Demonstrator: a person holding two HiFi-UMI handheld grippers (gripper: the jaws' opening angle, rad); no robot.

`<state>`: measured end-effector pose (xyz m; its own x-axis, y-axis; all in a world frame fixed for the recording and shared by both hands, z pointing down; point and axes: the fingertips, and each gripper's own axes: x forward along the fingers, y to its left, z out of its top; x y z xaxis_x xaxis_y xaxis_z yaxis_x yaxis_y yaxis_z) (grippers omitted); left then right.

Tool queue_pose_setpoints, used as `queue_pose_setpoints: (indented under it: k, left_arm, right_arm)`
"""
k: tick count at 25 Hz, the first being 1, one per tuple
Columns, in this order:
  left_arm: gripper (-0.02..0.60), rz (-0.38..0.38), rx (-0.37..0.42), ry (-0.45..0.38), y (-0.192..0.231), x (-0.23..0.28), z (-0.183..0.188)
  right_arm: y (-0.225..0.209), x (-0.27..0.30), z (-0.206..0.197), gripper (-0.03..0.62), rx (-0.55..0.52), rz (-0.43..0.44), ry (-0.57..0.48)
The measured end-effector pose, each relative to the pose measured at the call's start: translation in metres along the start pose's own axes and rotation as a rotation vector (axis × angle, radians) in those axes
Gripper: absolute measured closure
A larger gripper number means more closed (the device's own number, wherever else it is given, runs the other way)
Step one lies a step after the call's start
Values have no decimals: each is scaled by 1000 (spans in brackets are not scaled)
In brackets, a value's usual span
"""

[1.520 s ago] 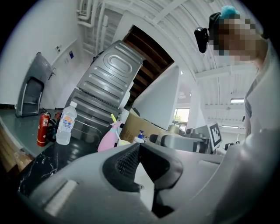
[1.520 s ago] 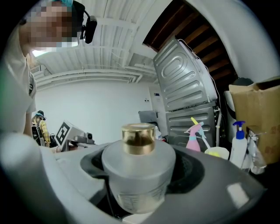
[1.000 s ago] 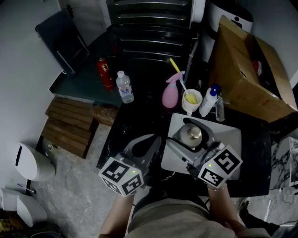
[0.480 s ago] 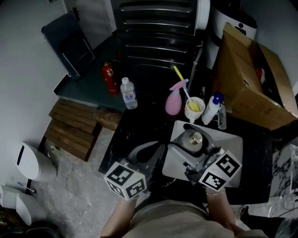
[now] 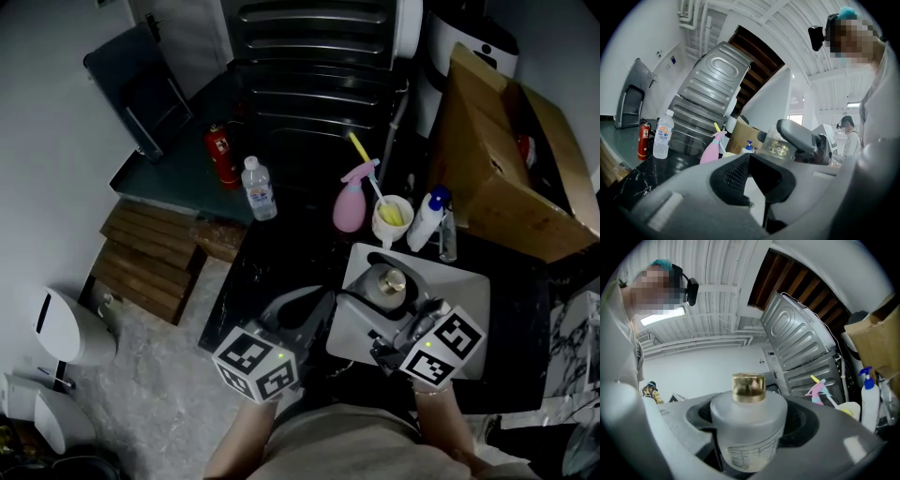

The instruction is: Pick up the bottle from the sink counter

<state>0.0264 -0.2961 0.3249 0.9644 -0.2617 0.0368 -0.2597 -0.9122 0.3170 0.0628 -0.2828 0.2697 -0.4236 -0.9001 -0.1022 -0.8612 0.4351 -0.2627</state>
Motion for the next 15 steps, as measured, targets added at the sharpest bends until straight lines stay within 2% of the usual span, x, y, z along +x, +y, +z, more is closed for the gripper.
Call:
queue_pose_setpoints:
  k: [6, 15]
  left_arm:
    - [575, -11, -50, -20, -3, 1, 2]
    - [575, -17, -71, -30, -4, 1, 2]
  right_arm:
    - [-7, -5, 2, 247, 12, -24, -12]
    - [-13, -8, 4, 249, 30, -44, -35]
